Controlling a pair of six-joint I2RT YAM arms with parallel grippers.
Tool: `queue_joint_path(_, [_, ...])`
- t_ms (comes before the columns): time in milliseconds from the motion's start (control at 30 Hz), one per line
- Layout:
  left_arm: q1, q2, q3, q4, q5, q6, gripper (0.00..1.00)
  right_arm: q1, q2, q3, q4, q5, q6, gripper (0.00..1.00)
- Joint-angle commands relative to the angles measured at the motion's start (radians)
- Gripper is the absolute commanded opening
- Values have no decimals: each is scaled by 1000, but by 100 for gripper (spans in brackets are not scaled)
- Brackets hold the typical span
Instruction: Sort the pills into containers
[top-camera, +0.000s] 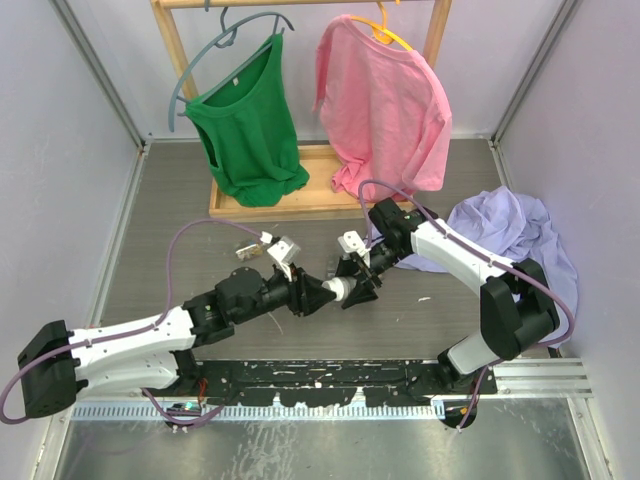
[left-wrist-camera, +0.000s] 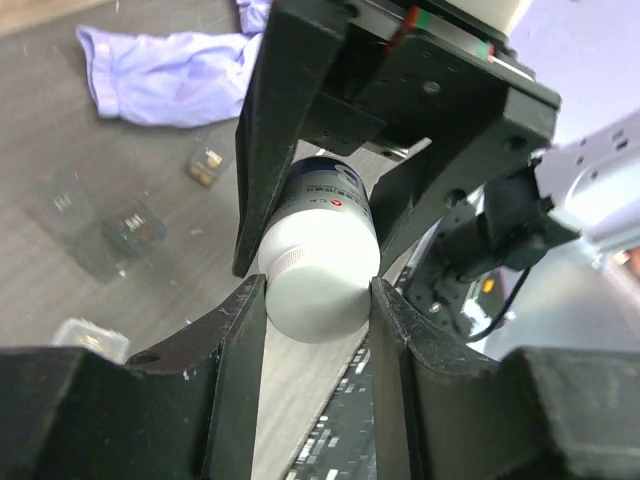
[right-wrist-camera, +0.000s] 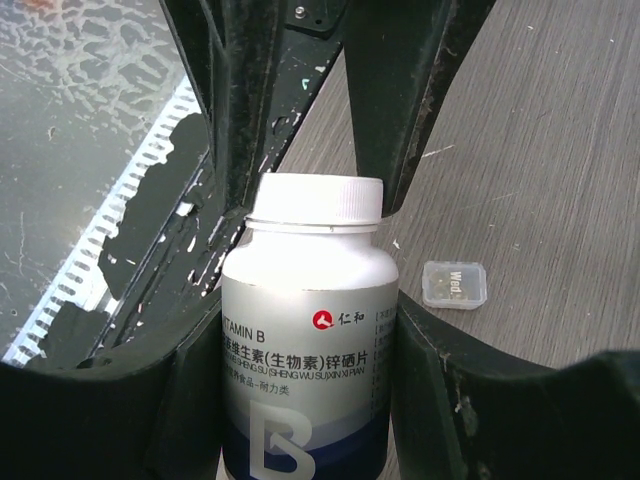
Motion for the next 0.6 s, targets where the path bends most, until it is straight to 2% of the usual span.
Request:
queue_joint_path(0, [-2,-26,89,-58,-140,-352,0,3,-7,12,9,-2,-8,1])
queue_joint_path(200, [-2,-32,154,-240,-228,-610,0,3,-8,12,8,-2,-8,1])
queue_joint_path(367, [-2,2,211,-310,-227,-675,1,3,-9,13,7,-1,-8,1])
queue_joint_path(467, [-2,12,223,-310,-215,-667,14,3,-9,12,7,1,-8,1])
queue_joint_path(533, [-2,11,222,-306,-206,-655,27,3,-9,13,7,1,-8,1])
queue_joint_path(567, [-2,7,218,-303,-204,-649,37,3,-9,14,8,1,-8,1])
